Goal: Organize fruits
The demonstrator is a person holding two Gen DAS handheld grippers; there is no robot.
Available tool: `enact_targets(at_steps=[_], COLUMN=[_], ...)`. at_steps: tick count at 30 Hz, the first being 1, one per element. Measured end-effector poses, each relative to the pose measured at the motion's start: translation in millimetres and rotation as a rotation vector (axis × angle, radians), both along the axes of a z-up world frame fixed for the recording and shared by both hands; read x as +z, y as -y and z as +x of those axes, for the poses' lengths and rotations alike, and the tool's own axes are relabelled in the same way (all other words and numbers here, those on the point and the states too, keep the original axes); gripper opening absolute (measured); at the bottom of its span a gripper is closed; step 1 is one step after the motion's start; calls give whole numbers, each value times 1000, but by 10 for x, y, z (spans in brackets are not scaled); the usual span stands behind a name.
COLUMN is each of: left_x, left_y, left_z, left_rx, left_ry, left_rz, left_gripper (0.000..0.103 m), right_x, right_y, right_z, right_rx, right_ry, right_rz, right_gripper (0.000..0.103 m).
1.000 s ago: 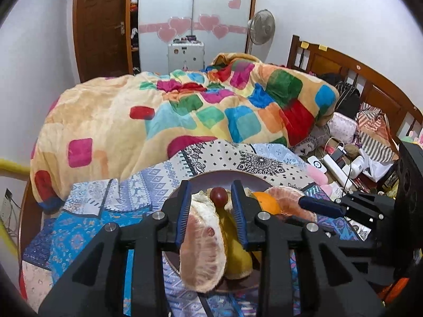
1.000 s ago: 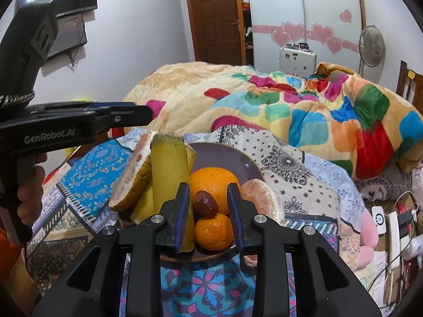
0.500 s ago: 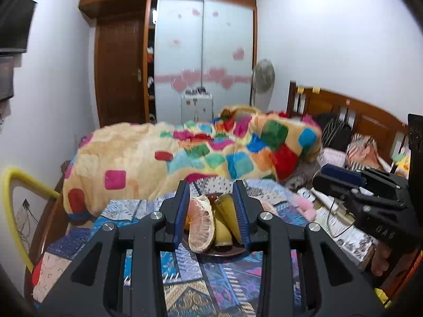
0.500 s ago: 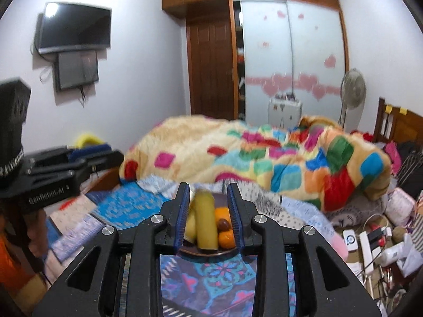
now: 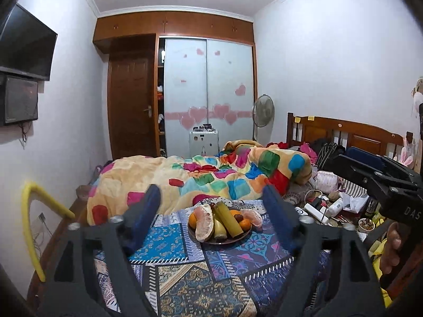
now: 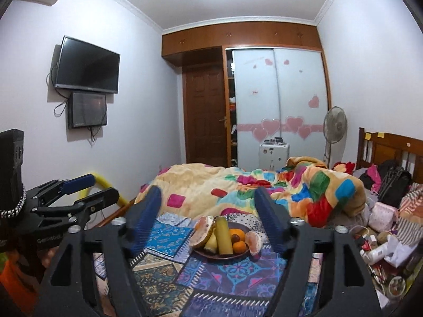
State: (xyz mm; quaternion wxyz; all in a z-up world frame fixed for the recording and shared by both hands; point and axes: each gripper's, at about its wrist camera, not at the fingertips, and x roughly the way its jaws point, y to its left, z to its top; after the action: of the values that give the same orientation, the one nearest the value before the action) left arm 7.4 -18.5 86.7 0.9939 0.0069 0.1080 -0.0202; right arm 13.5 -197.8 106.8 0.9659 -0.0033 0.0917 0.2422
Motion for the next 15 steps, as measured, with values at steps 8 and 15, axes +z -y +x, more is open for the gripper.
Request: enact_targets(at_steps=[8,15], left_x=[9,-23], left_y=[57,116], left_z=[-398,-554], left_rx=[19,34], left_ry=[44,68], left_rz=[2,8], left_gripper=[100,102], right_x=[-54,-74], right_y=[86,138], right_z=[-177,-324], right_rx=[-53,-73], right_ry=[10,30], right_rz=[13,10], right_gripper=[100,103])
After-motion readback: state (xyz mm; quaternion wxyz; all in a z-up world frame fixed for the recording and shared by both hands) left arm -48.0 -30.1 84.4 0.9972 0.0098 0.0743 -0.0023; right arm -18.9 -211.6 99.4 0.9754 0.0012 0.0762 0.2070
